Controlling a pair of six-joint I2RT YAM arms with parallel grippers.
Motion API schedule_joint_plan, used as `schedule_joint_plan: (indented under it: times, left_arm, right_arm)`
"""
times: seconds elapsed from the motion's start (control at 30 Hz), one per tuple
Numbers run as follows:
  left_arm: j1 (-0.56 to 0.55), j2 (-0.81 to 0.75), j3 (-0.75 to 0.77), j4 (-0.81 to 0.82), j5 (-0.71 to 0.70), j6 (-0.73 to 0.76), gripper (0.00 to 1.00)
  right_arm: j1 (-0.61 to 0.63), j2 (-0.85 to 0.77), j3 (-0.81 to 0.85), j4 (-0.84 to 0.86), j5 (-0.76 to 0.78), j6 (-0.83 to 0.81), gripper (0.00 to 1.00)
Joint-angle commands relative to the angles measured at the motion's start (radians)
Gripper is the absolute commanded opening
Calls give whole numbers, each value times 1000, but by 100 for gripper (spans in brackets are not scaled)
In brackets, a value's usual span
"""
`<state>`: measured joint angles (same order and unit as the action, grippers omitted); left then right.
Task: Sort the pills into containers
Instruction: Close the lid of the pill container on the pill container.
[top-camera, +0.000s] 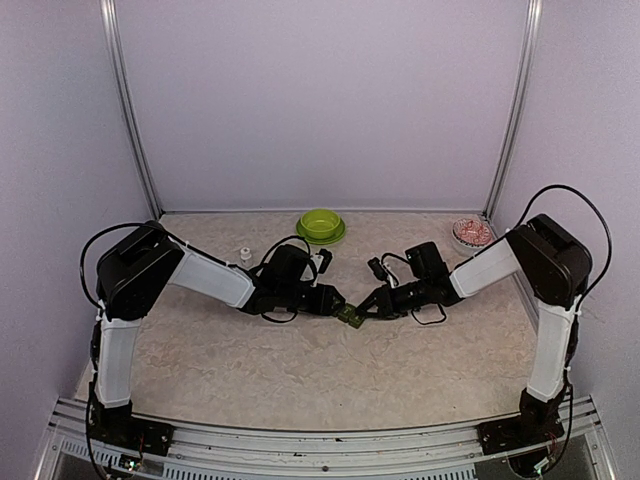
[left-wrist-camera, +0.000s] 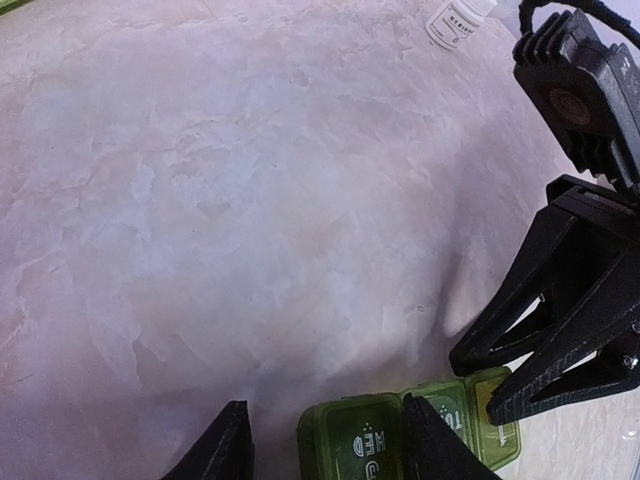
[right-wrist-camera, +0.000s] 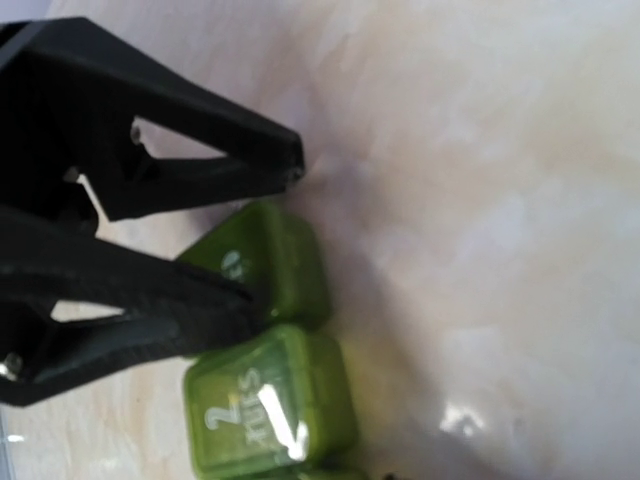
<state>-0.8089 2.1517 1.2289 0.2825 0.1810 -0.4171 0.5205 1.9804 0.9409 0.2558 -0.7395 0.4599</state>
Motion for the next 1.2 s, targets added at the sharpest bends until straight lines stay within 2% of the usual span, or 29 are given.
schedule_joint_plan:
  times: [0.0, 0.23, 0.43, 0.57, 0.7, 0.97, 1.17]
  left_arm:
    - [-4, 18, -32, -124, -41, 32, 48]
    - [-6, 13, -33, -126, -42, 34, 48]
    - [-6, 9, -38, -122, -51, 31, 49]
    - [-6, -24, -68, -90, -77, 23, 55]
    - [-4, -80, -115, -48, -116, 19, 63]
    - [-3, -183, -204, 41, -155, 3, 76]
    - [-4, -228, -235, 66, -161, -6, 90]
  right_arm:
    - [-8, 47, -33, -1, 7, 45, 21]
    - [-13, 66, -43, 23, -6, 74, 21]
    - [-13, 19, -53, 37, -15, 69, 37]
    - [-13, -26, -48, 10, -1, 48, 47]
    - [-13, -56, -51, -9, 16, 29, 51]
    - [-2, -61, -47, -24, 47, 6, 55]
    - [17, -60, -21, -39, 68, -44, 58]
